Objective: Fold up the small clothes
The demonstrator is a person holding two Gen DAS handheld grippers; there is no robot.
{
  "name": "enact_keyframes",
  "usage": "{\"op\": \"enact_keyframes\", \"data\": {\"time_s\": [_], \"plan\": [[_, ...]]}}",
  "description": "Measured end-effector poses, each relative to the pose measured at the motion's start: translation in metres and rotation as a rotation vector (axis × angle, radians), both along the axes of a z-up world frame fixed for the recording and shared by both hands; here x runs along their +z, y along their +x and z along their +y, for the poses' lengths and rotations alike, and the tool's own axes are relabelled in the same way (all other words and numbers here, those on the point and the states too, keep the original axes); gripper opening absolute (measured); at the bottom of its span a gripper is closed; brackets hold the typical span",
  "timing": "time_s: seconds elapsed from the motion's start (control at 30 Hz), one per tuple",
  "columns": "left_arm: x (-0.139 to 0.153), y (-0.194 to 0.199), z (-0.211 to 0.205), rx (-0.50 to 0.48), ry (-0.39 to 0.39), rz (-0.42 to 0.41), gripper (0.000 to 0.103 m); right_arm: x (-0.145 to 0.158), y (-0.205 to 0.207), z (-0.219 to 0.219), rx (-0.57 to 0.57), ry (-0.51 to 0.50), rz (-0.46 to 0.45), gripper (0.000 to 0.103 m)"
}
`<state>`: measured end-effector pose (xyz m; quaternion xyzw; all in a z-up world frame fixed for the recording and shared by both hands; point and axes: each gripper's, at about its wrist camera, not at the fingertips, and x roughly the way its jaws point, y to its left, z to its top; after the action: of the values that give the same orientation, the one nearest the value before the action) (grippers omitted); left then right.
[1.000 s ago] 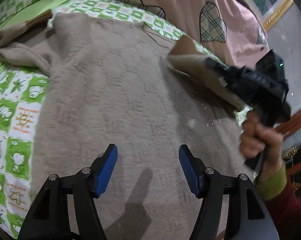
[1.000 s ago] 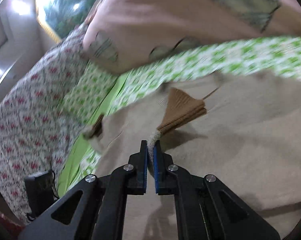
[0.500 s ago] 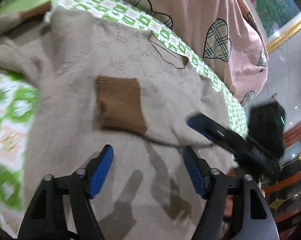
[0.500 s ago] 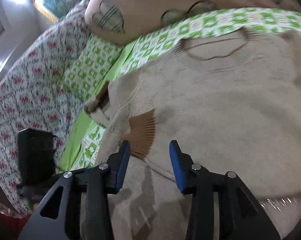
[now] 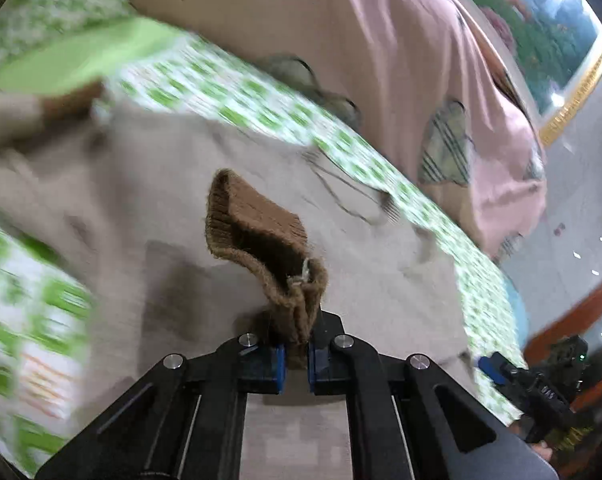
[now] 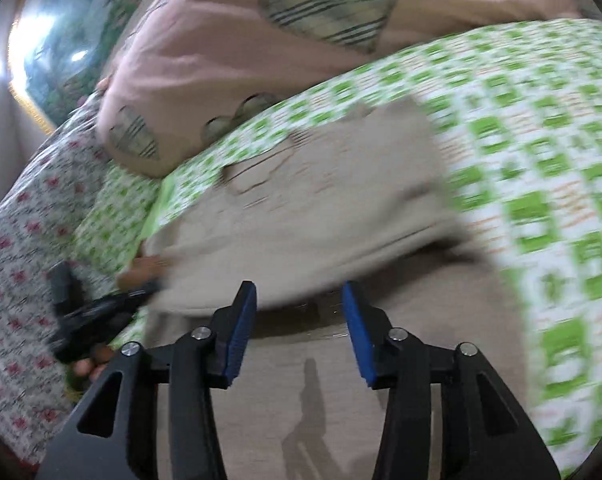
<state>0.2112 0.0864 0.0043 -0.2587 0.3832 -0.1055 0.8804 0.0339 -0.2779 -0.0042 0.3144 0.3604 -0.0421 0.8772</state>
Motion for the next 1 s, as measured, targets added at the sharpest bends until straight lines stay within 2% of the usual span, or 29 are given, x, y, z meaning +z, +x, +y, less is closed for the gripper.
{"op": "enact_keyframes", "data": {"time_s": [0.1,0.2,0.37,0.43,0.5,0.53,0.57,0.6,0.67,0.77,0.83,0.93,1.0], "plan": [[-0.013,0.003,0.015,-0.005,0.011,0.065,0.006,-0.002,0.001,-0.03,-0.098,-0.022,0.032,0.054],[-0.016,-0.007,0.013,-0.015,0.014,0.054,0.006,-0.006,0.014,-0.056,-0.152,-0.017,0.065,0.054],[-0.033,-0.013,0.015,0.006,-0.004,0.102,0.006,-0.014,0.063,-0.07,-0.115,-0.052,0.135,0.056],[-0.038,-0.016,0.016,0.009,-0.012,0.116,0.006,-0.023,0.081,-0.073,-0.094,-0.073,0.178,0.062],[-0.037,-0.018,0.012,0.001,-0.003,0.114,0.006,-0.036,0.098,-0.075,-0.085,-0.082,0.231,0.062],[-0.036,-0.018,0.008,-0.01,0.005,0.111,0.006,-0.041,0.103,-0.076,-0.073,-0.079,0.246,0.061],[-0.036,-0.017,0.006,-0.016,0.008,0.11,0.006,-0.046,0.107,-0.078,-0.052,-0.079,0.252,0.052],[-0.035,-0.017,0.003,-0.025,0.011,0.109,0.006,-0.047,0.107,-0.081,-0.04,-0.082,0.252,0.006],[-0.034,-0.014,-0.004,-0.043,0.01,0.106,0.006,-0.041,0.099,-0.092,-0.061,-0.065,0.232,0.008],[-0.037,-0.01,-0.013,-0.055,0.028,0.107,0.006,-0.031,0.085,-0.101,-0.1,-0.097,0.21,0.008],[-0.044,-0.008,-0.014,-0.045,0.047,0.123,0.006,-0.037,0.086,-0.103,-0.105,-0.099,0.231,0.008],[-0.045,-0.008,-0.006,-0.044,0.016,0.124,0.007,-0.047,0.094,-0.098,-0.105,-0.136,0.27,0.008],[-0.04,-0.011,-0.007,-0.058,0.053,0.105,0.009,-0.039,0.095,-0.092,-0.115,-0.184,0.285,0.013]]}}
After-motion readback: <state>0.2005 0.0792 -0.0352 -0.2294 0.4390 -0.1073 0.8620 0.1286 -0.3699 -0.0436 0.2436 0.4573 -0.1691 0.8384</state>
